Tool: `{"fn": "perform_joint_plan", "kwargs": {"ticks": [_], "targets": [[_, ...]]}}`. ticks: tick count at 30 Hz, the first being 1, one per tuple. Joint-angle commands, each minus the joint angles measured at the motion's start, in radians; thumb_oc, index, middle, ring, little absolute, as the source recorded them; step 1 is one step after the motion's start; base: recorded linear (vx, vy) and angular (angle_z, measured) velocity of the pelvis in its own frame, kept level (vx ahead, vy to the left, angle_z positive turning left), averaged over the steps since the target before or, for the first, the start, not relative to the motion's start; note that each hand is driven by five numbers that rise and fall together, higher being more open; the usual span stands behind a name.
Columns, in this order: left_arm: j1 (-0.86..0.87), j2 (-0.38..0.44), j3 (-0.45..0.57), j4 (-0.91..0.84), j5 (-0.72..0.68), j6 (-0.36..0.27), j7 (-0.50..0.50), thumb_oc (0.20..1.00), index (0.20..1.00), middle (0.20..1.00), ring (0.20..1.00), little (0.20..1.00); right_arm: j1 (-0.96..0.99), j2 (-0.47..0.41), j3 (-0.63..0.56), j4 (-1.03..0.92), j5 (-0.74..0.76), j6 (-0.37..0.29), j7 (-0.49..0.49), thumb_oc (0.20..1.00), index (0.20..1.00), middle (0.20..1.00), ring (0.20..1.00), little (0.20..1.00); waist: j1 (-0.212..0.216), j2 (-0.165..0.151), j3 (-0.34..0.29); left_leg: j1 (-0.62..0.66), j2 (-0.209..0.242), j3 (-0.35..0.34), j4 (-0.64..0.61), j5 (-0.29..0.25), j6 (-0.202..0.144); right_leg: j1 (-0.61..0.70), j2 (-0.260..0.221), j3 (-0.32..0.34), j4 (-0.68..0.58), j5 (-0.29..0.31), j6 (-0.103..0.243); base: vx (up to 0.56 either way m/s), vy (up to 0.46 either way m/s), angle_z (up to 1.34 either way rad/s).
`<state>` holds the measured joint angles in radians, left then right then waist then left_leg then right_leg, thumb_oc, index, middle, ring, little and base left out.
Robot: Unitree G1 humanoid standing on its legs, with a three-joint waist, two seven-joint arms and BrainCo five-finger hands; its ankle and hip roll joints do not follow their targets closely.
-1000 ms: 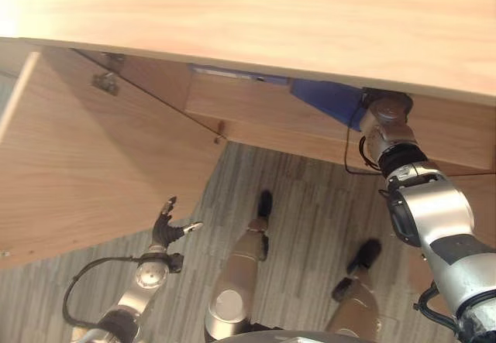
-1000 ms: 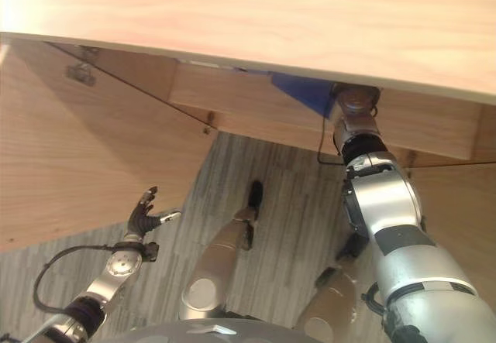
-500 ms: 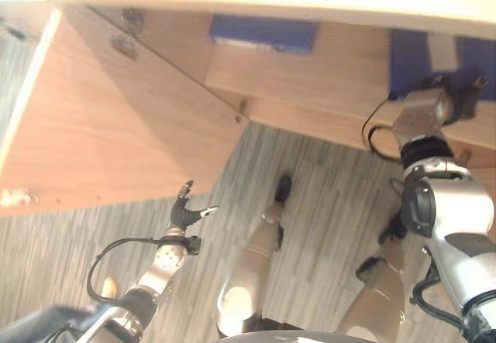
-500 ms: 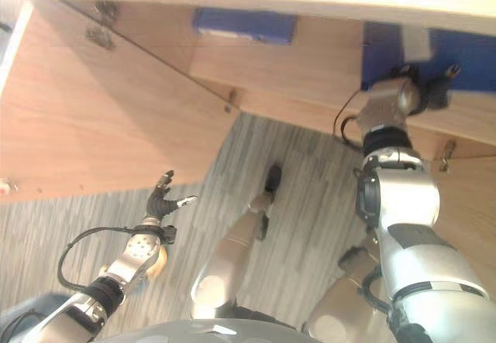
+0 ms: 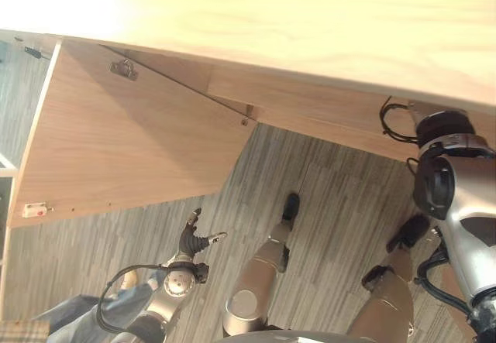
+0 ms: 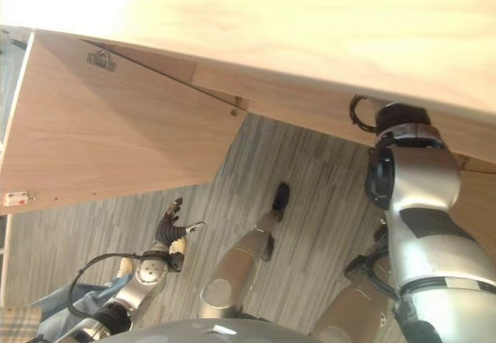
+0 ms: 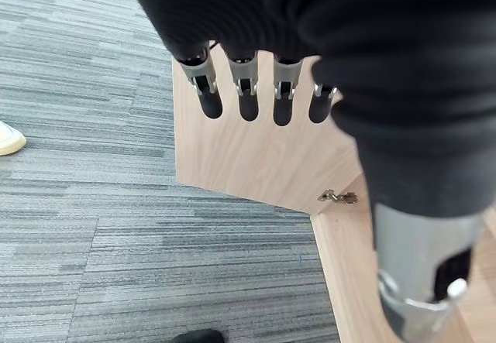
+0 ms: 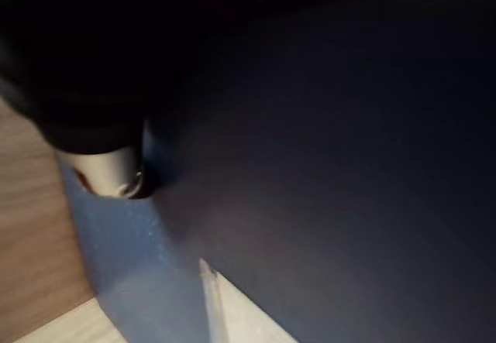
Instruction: Put the empty folder in the office cabinet
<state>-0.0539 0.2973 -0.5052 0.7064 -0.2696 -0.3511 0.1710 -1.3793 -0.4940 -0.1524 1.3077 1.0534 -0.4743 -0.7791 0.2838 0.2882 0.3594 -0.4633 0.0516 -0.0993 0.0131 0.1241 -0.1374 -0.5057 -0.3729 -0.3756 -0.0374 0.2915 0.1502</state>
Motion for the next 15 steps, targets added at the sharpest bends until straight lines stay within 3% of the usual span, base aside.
{"fn": "perform_joint_plan", "kwargs": {"ticks": [1, 15], "targets": [[-0.035, 0.088, -0.05, 0.013, -0.012, -0.012, 0.001, 1.0, 1.0, 1.0, 1.0, 1.0, -0.04, -0.07, 0.128, -0.034, -0.006, -0.001, 0.084, 0.2, 0.2, 0.2, 0.2, 0.2, 0.031, -0.041, -0.046, 0.085, 0.11, 0.024, 0.092, -0.209, -0.048, -0.044, -0.041, 0.093, -0.048, 0.014, 0.107, 0.09, -0.021, -0.03], [-0.013, 0.095, -0.029, -0.025, -0.039, -0.013, 0.002, 1.0, 1.0, 1.0, 1.0, 1.0, -0.119, -0.159, 0.223, 0.039, -0.035, 0.058, 0.101, 0.2, 0.2, 0.2, 0.2, 0.2, 0.033, -0.026, -0.049, 0.098, 0.143, 0.062, 0.021, -0.169, -0.065, -0.104, 0.002, 0.112, -0.033, -0.012, 0.089, 0.04, -0.012, -0.03]]}}
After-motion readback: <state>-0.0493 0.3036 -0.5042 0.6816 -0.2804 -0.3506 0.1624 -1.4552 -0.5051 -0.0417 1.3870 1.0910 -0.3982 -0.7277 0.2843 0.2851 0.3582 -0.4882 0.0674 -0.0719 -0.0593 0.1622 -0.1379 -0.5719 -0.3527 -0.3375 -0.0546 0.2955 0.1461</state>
